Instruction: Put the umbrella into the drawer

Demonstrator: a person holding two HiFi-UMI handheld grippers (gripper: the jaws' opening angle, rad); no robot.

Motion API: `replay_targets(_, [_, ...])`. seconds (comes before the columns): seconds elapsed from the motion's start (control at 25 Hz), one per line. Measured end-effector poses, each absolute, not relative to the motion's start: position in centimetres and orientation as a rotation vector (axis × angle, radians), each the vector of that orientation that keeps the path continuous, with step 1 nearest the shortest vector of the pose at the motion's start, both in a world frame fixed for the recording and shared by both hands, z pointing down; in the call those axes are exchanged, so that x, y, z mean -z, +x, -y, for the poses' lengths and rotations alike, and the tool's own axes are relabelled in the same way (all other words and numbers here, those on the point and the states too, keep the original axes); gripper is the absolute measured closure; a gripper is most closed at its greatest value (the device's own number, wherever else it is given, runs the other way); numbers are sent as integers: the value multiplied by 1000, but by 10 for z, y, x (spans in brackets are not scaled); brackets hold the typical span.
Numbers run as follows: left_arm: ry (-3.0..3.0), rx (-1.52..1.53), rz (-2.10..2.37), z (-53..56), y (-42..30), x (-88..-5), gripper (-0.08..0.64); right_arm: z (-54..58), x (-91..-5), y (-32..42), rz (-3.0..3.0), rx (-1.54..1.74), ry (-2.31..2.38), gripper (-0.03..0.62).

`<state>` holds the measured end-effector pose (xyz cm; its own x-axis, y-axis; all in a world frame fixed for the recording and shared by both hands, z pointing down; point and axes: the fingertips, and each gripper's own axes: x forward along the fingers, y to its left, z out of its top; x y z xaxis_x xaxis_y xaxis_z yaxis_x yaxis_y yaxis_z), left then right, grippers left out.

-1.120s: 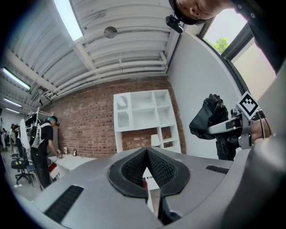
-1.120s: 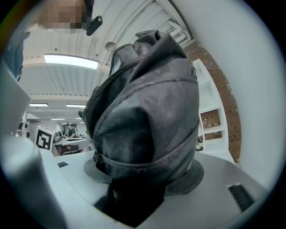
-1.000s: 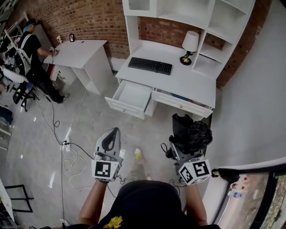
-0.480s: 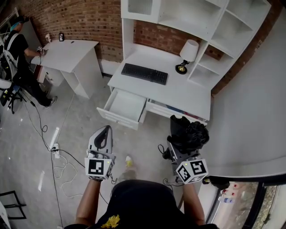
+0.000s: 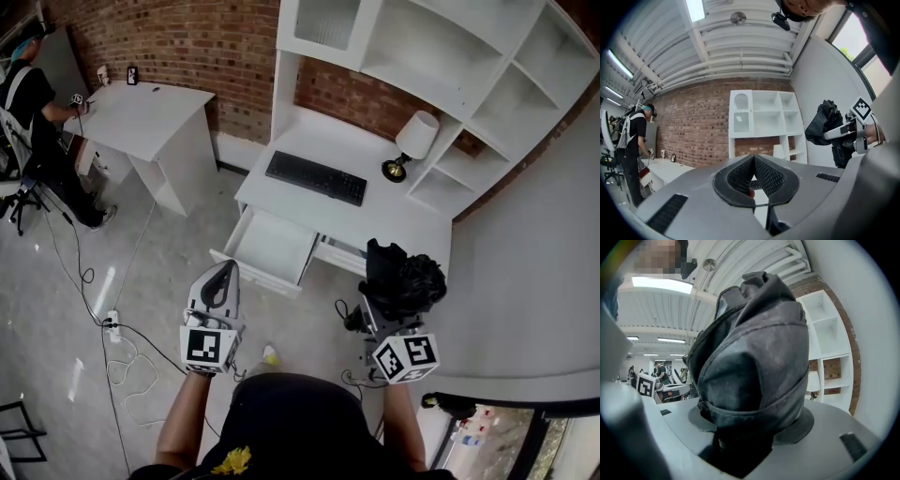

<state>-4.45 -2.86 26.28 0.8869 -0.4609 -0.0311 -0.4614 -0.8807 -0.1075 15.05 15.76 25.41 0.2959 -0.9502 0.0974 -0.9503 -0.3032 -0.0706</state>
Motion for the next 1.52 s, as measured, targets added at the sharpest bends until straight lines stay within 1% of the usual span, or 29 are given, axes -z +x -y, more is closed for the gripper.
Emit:
replay_targets(0.28, [-2968, -4, -727, 82, -30, -260, 545, -97, -246, 159, 1865, -192, 2511, 316])
replay_targets(0.76, [-2984, 72, -871, 131, 4, -286, 545, -23, -275, 192, 2024, -320, 2332, 318])
replay_targets(1.0, [-2997, 153, -997, 151, 20, -314, 545, 22, -303, 211, 2090, -393, 2216, 318])
replay_targets(1.32, [-3021, 312, -1127, 178, 30, -370, 545, 74, -357, 215, 2151, -508, 2040, 318])
replay_targets(1.52, [-3022, 347, -1170, 196, 36, -393, 545, 103, -390, 219, 2152, -583, 1967, 318])
